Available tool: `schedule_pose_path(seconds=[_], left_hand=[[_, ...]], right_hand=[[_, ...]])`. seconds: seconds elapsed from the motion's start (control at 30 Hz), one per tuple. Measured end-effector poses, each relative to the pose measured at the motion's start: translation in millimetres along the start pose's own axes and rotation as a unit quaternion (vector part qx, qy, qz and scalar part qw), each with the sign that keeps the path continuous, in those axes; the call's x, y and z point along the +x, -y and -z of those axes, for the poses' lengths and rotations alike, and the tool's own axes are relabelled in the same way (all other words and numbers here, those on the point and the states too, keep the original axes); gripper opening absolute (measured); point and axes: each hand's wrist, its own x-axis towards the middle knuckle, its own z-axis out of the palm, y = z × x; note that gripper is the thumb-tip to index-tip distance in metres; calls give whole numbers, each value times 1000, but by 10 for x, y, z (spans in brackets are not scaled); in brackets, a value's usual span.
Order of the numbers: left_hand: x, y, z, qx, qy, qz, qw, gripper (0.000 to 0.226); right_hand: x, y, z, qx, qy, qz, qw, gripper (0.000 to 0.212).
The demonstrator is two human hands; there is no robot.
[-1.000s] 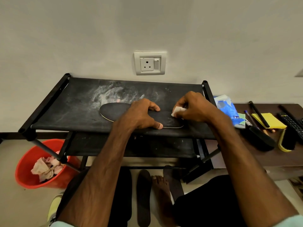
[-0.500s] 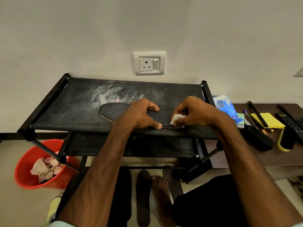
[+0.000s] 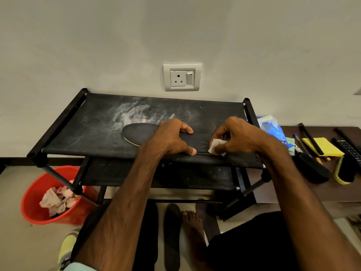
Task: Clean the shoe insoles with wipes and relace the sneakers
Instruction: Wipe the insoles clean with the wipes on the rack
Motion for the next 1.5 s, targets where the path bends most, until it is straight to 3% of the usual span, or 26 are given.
schedule_pose_path(seconds=[0.13,0.33,0.5,0.67,0.83,1.03,1.2,1.37,1.5], left_hand=[[-10,-10,-10,-1,0,2,1000,69],[-17,-12,11,2,2,-1,1000,71],[-11,0,-2,6,-6,7,1000,70],[-9,2,4,11,0,4,1000,72],[-14,-27,1,14,1,10,1000,72],[-24,-24,8,7,6,1,1000,72],[-23,-31,10,15,0,5,1000,71],[-30,-33,11,19,7,2,1000,73],[-20,-22,7,12,2,7,1000,73]], right_hand=[[89,-120,-51,14,-130,-59,990,18],[73,141,-135,4,-34,33,999,18],[117,43,-114,13,-136,-33,990,14],[83,198,-120,20,-21,18,999,14],[206,147,-137,24,-124,-38,991,19],[149,176,-101,21,1,27,999,16],[200,119,-117,21,-125,-33,991,19],[207,241,-180,33,-34,35,998,14],[229,210,-143,8,-113,-24,993,16]])
